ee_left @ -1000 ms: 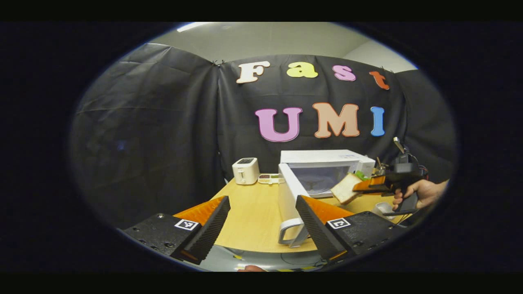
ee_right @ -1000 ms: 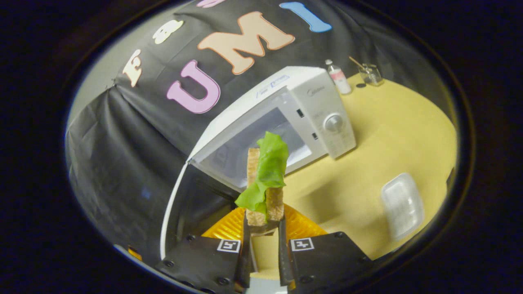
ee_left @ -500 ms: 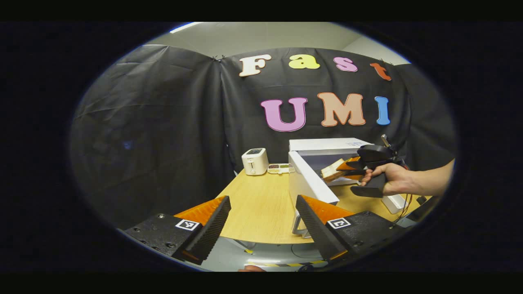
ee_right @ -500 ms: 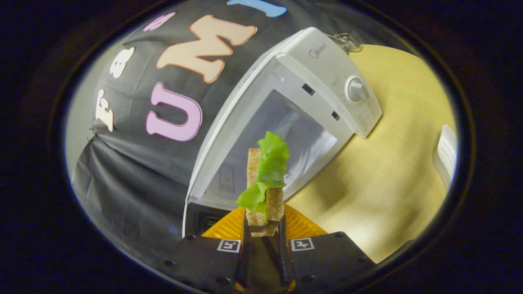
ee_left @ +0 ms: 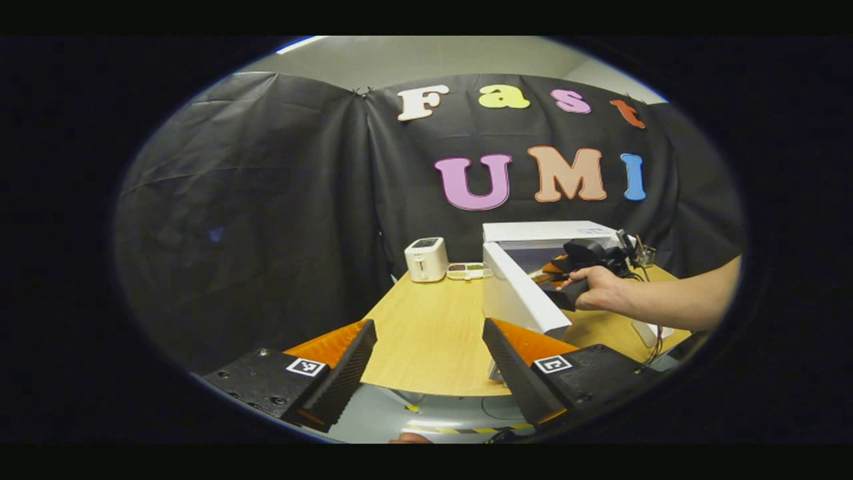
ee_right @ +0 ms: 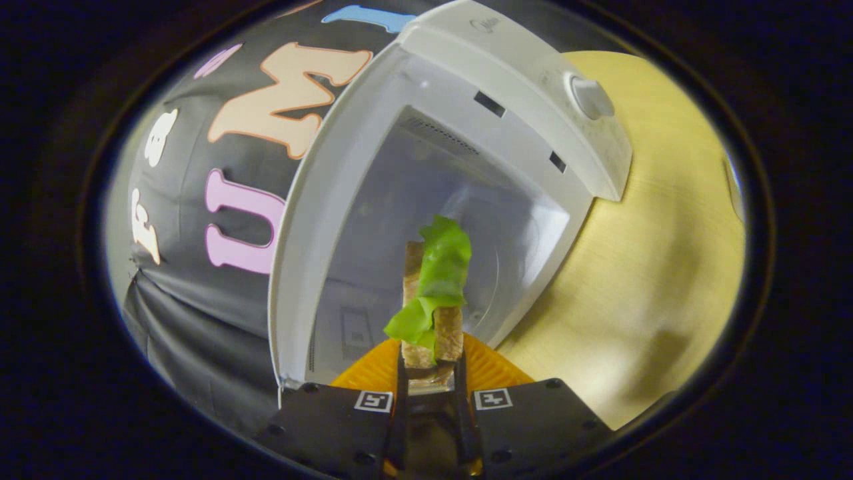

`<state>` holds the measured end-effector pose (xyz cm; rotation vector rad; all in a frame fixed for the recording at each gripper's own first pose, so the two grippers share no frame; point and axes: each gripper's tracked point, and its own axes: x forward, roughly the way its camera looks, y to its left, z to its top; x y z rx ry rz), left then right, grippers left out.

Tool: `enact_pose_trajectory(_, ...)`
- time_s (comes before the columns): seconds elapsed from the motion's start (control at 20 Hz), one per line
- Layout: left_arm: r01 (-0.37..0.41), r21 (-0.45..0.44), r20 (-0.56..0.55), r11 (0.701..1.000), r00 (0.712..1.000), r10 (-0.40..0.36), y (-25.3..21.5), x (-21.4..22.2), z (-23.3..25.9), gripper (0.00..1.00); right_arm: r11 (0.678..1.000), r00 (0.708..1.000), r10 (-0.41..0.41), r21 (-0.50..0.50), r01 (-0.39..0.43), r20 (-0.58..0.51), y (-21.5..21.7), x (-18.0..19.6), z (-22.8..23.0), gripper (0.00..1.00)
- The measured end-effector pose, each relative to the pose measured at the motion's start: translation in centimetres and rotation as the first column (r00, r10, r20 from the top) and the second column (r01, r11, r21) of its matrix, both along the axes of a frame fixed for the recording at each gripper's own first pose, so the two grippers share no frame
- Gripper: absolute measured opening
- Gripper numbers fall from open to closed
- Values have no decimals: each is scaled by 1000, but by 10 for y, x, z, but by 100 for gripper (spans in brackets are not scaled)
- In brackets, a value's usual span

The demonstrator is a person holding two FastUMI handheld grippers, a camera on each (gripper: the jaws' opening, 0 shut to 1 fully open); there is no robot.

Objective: Open the microwave oven with the left hand, put the food in, and close the microwave oven.

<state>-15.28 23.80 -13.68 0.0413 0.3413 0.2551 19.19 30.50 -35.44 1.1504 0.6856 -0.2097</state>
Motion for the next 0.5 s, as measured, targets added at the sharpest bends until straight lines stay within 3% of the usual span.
enact_pose_trajectory(0.25, -34, -70, 10, 997, 999, 35, -8, 0, -2, 100, 996, 996, -87, 24, 88, -15, 0, 21, -12, 30)
enact_pose_trajectory(0.4, -47, -53, 15, 997, 999, 48, -4, -2, -2, 100, 994, 994, -111, 0, 111, -22, -6, 26, -19, 30)
enact_pose_trajectory(0.45, -51, -55, 10, 997, 999, 52, -3, -3, -4, 100, 993, 993, -115, -16, 115, -19, -8, 26, -21, 22)
enact_pose_trajectory(0.5, -56, -64, 4, 996, 998, 56, -3, -4, -7, 100, 993, 994, -112, -31, 111, -18, -7, 28, -24, 30)
